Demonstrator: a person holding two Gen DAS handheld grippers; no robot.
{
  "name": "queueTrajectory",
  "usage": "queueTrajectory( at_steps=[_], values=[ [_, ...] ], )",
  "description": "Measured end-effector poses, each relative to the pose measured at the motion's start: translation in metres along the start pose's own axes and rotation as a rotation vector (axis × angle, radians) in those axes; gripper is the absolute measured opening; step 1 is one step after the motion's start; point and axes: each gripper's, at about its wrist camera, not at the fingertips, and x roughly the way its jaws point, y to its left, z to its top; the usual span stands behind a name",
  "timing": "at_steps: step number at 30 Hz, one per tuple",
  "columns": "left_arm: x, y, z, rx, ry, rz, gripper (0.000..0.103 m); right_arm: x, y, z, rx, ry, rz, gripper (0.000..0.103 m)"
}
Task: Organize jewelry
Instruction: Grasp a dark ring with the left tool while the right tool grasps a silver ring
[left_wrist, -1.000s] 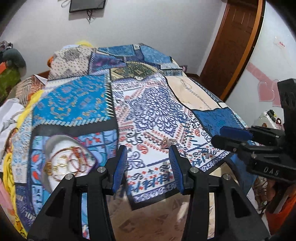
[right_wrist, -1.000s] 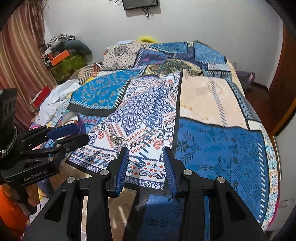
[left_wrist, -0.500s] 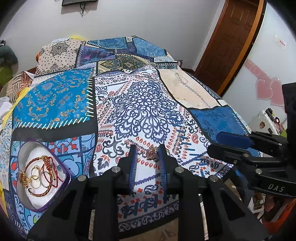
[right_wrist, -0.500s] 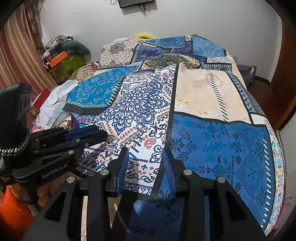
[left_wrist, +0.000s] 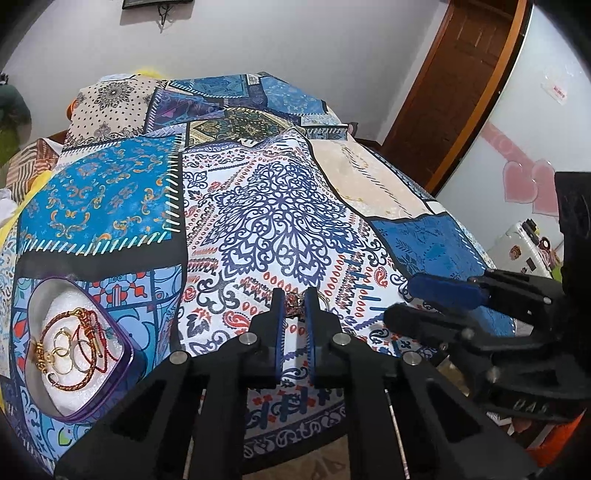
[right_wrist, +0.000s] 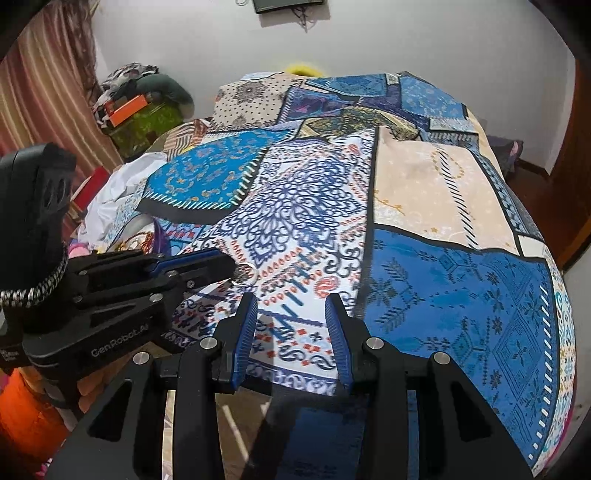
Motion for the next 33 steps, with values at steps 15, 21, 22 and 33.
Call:
queueTrajectory(
  at_steps=[15,21,22,33],
  values=[
    [-0.017,0.016,-0.005,-0.016,-0.007,0.039,0.0,0.023,0.03,0.004,-0.117,0.022,0.035,0.022],
    [-0.02,0.023,-0.01,-0.028,0.001,0.059,0.002,0.031,0.034,0.002,-0.15,0.024,0.025,0.01],
    [-0.021,0.025,-0.012,-0.031,0.004,0.062,0.002,0.032,0.035,0.003,-0.155,0.024,0.027,0.01],
    [-0.03,0.032,-0.015,-0.053,0.0,0.059,0.003,0.026,0.031,0.011,-0.112,0.0,0.058,0.003]
  ],
)
